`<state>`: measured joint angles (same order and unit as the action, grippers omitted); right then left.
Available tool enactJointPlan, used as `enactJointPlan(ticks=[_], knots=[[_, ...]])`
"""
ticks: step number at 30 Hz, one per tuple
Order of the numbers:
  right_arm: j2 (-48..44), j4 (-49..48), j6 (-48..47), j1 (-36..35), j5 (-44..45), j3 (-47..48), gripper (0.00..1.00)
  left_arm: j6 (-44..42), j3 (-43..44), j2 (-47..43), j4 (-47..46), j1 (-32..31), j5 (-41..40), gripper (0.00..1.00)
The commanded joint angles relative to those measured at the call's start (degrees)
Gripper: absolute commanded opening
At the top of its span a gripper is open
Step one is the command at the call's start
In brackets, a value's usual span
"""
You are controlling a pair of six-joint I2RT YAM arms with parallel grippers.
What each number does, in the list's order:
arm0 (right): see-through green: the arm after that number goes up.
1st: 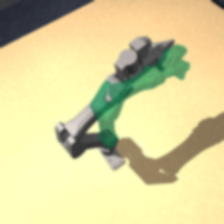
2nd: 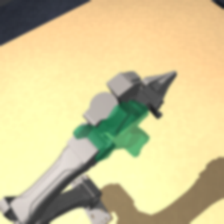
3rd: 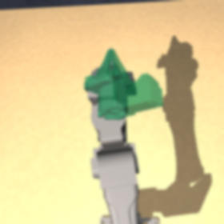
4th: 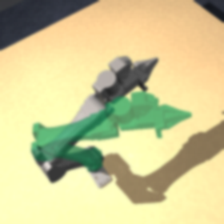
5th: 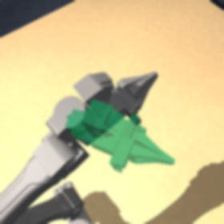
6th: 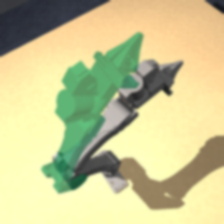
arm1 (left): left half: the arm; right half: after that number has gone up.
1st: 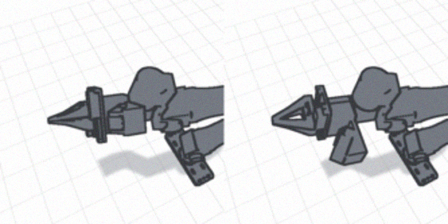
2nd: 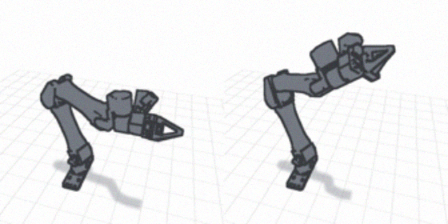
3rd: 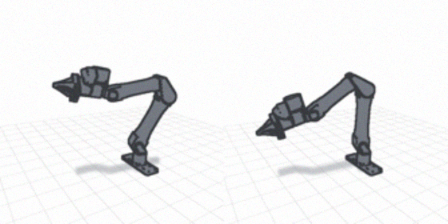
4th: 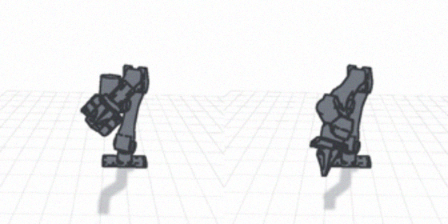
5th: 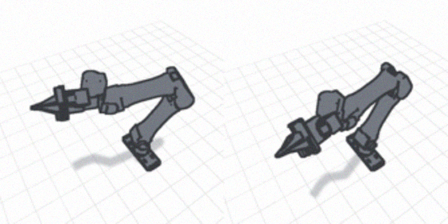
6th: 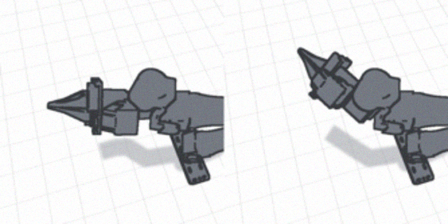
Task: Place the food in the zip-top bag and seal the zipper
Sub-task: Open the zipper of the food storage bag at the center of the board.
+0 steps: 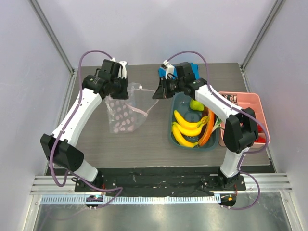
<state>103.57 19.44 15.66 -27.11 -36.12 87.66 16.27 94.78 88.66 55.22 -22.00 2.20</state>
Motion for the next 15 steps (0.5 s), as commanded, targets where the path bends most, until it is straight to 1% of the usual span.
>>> enactJointPlan(ticks=[1,3,4,7,9,10,11,12,13,15], knots=[[-0.56,7.00,-5.02,2.42,-2.45,4.88,0.29,5.07,-1.35,-0.51,-2.91,1.26,4.74,0.00],[-1.17,8.59,-5.81,2.42,-4.83,6.03,0.36,6.05,-1.09,0.72,-3.28,0.82,4.84,0.00],[-1.70,10.25,-6.34,2.50,-5.45,6.56,0.48,7.53,-1.09,1.77,-3.45,0.82,4.66,0.00],[-4.68,13.68,-8.01,2.77,-5.19,6.30,0.63,10.35,-1.44,2.83,-3.63,0.82,4.22,0.00],[-6.27,15.70,-7.67,3.73,-3.79,6.04,0.67,12.55,-2.32,3.01,-4.77,0.73,4.22,0.00],[-7.93,18.06,-7.58,4.43,-2.13,5.60,0.72,12.90,-2.58,3.18,-5.03,0.64,4.13,0.00],[-8.90,19.22,-7.57,5.22,-1.24,5.33,0.74,13.08,-2.76,3.36,-5.21,0.12,3.96,0.00],[-9.87,20.19,-7.92,7.40,-0.19,4.98,0.75,13.08,-2.94,3.27,-5.21,-0.06,3.43,0.00],[-11.18,22.72,-8.36,8.73,3.56,5.07,0.79,12.91,-3.02,3.36,-5.39,-0.32,3.34,0.00],[-11.46,26.15,-10.29,12.06,7.97,6.55,0.80,12.73,-3.46,3.18,-5.65,-0.94,3.08,0.00]])
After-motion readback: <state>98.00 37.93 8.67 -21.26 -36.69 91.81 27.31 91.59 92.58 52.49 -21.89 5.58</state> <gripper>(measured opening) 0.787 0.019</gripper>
